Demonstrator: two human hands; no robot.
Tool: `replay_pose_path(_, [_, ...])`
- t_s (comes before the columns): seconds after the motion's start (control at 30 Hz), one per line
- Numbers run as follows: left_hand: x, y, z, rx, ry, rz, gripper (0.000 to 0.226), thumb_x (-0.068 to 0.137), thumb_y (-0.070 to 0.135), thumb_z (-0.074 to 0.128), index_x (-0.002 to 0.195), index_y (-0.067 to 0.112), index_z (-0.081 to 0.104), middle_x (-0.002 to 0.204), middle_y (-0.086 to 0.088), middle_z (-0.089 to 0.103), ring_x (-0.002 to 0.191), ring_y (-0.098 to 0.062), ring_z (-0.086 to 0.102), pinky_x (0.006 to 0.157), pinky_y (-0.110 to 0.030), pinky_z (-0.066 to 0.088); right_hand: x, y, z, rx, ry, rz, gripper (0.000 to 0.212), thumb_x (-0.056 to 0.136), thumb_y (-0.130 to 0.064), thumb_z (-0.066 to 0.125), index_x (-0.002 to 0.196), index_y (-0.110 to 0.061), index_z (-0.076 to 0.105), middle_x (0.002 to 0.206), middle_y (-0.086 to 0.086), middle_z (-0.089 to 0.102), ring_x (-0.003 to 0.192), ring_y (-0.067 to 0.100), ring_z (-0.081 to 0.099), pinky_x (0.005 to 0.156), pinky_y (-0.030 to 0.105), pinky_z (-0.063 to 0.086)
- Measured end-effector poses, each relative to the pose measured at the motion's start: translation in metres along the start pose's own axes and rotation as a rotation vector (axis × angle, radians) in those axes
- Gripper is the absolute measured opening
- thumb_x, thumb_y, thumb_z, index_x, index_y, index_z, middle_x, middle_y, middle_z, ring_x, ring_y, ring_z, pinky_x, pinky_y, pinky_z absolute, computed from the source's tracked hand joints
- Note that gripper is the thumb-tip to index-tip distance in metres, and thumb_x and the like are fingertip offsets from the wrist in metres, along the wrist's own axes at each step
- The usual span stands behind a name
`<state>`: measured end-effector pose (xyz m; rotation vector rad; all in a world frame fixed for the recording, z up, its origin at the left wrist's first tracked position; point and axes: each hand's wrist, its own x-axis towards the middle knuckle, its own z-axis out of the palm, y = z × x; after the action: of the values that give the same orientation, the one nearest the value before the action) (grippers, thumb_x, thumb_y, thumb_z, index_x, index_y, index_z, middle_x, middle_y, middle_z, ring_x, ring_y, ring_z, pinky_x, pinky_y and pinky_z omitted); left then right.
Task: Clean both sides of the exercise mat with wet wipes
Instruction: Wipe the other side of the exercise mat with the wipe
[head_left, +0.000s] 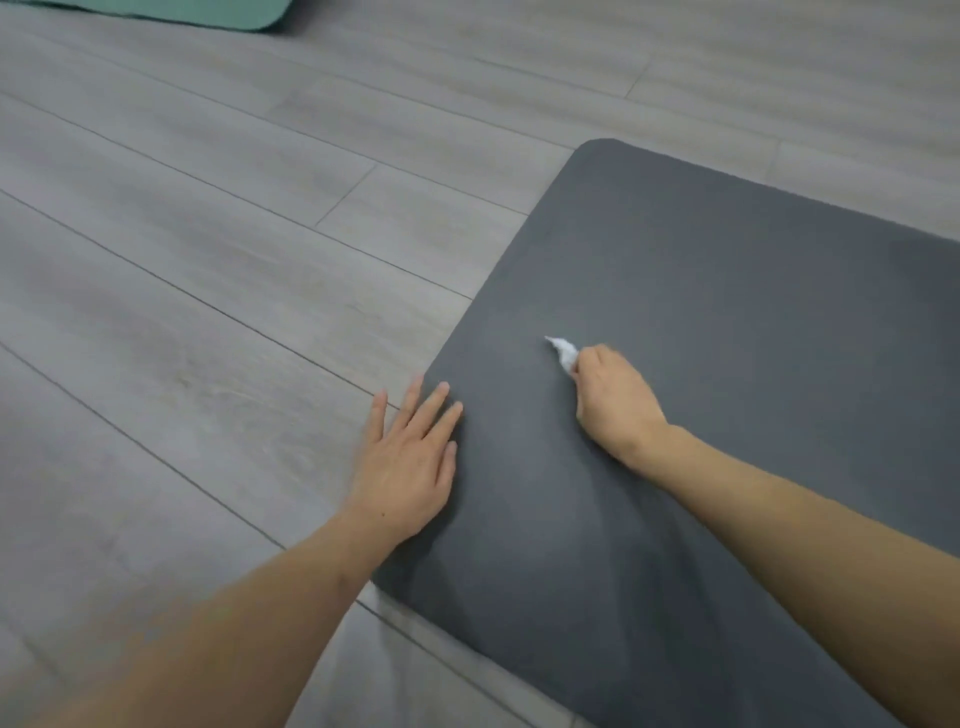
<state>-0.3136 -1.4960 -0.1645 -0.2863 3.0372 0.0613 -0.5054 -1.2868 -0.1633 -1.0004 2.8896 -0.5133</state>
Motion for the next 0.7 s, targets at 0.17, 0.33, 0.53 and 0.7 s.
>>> replay_pose_path(0.17, [-0.027, 0.037, 0.029, -0.059, -0.037, 0.083, 0.061, 0.105, 0.046, 0.019, 0.165, 0.033, 0.019, 0.174, 0.001, 0.005, 0.161, -0.022, -0.004, 0.126, -0.055, 0.003, -0.15, -0.053, 0.0, 0.046, -0.251, -0.492, 0.016, 0.094, -0.017, 0.057, 0.088, -0.021, 0.043, 0.087, 0.001, 0.048, 0.075, 0.021, 0.047, 0.06, 0.035, 0.042])
replay_pose_path(0.33, [-0.025, 0.038, 0.03, -0.055, -0.018, 0.067, 0.064, 0.102, 0.046, 0.019, 0.165, 0.033, 0.02, 0.174, 0.001, 0.006, 0.161, -0.022, -0.004, 0.127, -0.057, 0.007, -0.074, 0.045, -0.027, -0.156, 0.02, -0.177, 0.011, 0.09, -0.005, 0.054, 0.089, -0.012, 0.046, 0.09, 0.012, 0.05, 0.082, 0.034, 0.053, 0.063, 0.043, 0.043])
replay_pose_path(0.53, [-0.026, 0.039, 0.03, -0.086, 0.0, 0.055, 0.065, 0.1, 0.046, 0.021, 0.164, 0.031, 0.026, 0.174, 0.0, 0.009, 0.161, -0.022, -0.001, 0.127, -0.057, 0.006, -0.138, -0.007, -0.01, 0.007, 0.027, -0.06, 0.022, 0.084, -0.001, 0.062, 0.088, -0.014, 0.045, 0.087, 0.01, 0.049, 0.077, 0.035, 0.052, 0.062, 0.043, 0.043])
replay_pose_path(0.7, [-0.026, 0.039, 0.033, -0.073, 0.007, 0.061, 0.066, 0.1, 0.046, 0.018, 0.164, 0.031, 0.024, 0.174, -0.001, 0.009, 0.161, -0.023, -0.002, 0.127, -0.058, 0.004, -0.219, -0.04, -0.012, 0.051, -0.24, -0.565, 0.006, 0.091, -0.012, 0.053, 0.088, -0.015, 0.049, 0.084, 0.005, 0.051, 0.074, 0.022, 0.046, 0.066, 0.032, 0.04])
